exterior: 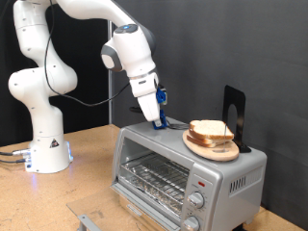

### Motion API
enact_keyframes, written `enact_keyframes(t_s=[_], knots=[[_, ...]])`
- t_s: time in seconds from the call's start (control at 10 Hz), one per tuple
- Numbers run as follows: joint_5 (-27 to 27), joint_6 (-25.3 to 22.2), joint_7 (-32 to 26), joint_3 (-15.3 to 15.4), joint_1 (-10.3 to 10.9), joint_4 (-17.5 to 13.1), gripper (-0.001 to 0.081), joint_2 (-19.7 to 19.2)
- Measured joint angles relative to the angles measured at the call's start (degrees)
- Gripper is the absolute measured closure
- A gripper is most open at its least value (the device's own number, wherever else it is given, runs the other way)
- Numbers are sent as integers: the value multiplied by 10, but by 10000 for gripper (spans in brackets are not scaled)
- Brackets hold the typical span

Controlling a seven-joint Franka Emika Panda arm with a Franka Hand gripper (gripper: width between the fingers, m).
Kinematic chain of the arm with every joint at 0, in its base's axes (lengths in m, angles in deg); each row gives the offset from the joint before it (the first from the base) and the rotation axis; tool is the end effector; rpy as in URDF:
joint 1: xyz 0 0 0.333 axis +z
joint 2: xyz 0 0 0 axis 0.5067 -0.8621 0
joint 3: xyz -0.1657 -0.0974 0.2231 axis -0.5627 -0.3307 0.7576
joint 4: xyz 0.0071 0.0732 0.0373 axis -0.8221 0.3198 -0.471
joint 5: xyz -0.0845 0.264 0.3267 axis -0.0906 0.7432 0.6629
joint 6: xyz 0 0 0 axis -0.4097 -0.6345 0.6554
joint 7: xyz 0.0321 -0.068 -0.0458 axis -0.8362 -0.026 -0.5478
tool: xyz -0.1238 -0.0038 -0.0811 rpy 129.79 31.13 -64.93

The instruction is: Make a piece of toast with the oven

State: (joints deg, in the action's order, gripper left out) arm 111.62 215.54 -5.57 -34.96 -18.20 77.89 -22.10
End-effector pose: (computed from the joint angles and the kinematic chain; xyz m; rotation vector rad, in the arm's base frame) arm 0.4327 0.1903 0.2950 -2.7911 -0.1200 -0.2265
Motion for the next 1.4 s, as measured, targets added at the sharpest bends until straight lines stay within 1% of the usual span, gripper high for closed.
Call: enact_keyframes(t_s=[0.1, 0.2, 0.5, 0.7, 0.8, 1.0, 1.1, 1.2, 1.3, 1.4], knots=[[0, 0, 0, 0, 0, 0, 252, 0], [0, 0, 0, 0, 0, 0, 409, 0], [2, 0, 0, -1, 0, -1, 406, 2], [8, -1, 0, -3, 0, -5, 406, 14], [8, -10, 0, -5, 0, -7, 406, 24], [8, -45, 0, -13, -1, -11, 406, 48], [8, -44, 0, -12, -1, -10, 406, 46], [23, -20, -6, -13, 0, -6, 406, 46], [54, 5, -23, -18, 2, 3, 406, 52], [78, 18, -34, -29, 2, 17, 406, 67]])
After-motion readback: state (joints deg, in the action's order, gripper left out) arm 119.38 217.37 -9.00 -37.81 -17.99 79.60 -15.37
